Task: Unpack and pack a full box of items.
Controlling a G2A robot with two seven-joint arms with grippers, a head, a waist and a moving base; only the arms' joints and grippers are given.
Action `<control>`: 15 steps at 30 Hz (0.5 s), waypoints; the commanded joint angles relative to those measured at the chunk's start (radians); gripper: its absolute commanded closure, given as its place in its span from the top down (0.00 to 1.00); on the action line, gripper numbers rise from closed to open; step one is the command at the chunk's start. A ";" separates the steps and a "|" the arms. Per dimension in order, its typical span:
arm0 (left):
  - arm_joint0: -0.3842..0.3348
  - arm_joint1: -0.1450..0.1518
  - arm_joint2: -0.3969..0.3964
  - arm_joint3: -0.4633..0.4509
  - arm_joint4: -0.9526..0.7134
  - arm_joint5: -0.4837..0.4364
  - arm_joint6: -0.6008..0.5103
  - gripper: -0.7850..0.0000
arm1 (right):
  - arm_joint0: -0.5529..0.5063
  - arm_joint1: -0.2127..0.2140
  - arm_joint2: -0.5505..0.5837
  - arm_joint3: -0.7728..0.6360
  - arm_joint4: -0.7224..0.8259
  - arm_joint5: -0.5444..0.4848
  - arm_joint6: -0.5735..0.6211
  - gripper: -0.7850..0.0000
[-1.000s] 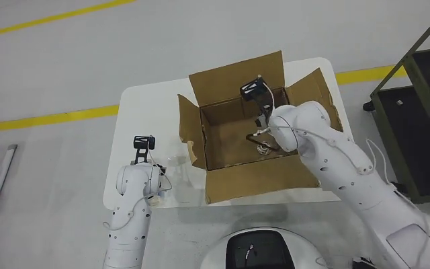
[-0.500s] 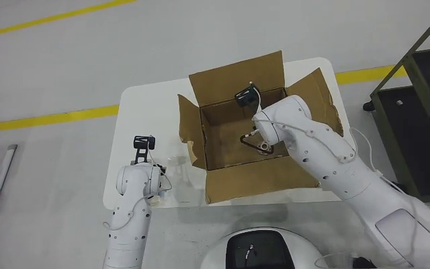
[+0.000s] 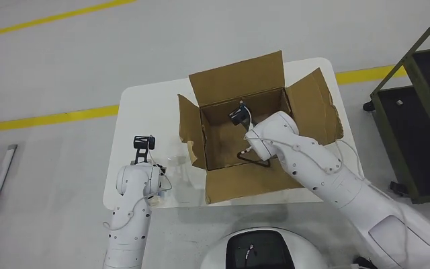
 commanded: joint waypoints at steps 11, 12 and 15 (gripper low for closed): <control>0.000 0.000 0.000 0.000 0.000 0.000 0.000 1.00 | 0.019 -0.026 -0.005 0.114 -0.006 -0.016 0.001 0.48; 0.000 0.000 0.000 0.000 0.000 0.000 0.000 1.00 | 0.020 -0.029 -0.005 0.124 -0.007 -0.015 -0.001 0.48; 0.000 0.000 0.000 0.000 0.000 0.000 0.000 1.00 | 0.020 -0.036 -0.006 0.153 -0.003 -0.022 -0.005 0.48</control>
